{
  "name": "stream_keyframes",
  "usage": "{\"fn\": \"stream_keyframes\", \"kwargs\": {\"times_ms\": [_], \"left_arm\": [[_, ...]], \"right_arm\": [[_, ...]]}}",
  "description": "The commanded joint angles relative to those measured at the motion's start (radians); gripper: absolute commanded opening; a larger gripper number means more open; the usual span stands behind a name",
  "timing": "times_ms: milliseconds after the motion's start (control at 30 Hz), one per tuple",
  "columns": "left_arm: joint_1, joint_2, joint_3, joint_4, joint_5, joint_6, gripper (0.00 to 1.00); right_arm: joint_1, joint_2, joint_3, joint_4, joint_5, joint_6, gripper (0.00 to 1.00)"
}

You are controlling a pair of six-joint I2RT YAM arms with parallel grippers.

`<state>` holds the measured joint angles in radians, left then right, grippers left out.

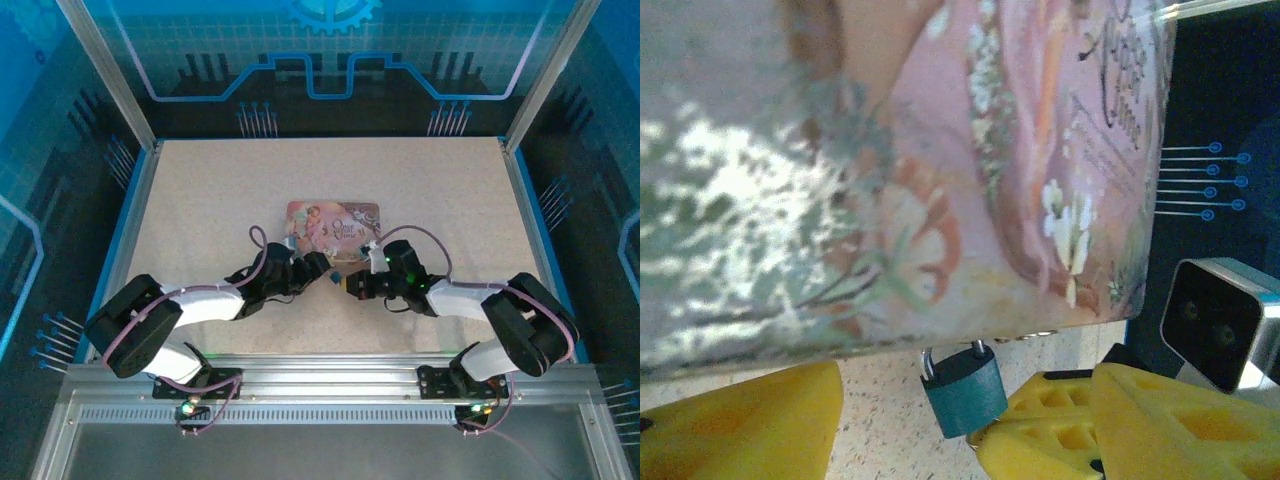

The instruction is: Unlock the padlock with the key

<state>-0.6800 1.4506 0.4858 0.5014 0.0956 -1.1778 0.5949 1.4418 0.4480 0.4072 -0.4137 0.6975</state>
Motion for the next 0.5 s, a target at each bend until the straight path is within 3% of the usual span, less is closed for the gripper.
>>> {"fn": "stream_keyframes", "kwargs": {"times_ms": [0, 467], "left_arm": [[-0.011, -0.035, -0.019, -0.007, -0.041, -0.044, 0.67], [-0.051, 0.014, -0.036, 0.080, -0.040, -0.146, 0.64]], "right_arm": [[0.028, 0.008, 0.026, -0.006, 0.004, 0.026, 0.00], [0.052, 0.017, 0.038, 0.032, 0.012, 0.120, 0.00]]}}
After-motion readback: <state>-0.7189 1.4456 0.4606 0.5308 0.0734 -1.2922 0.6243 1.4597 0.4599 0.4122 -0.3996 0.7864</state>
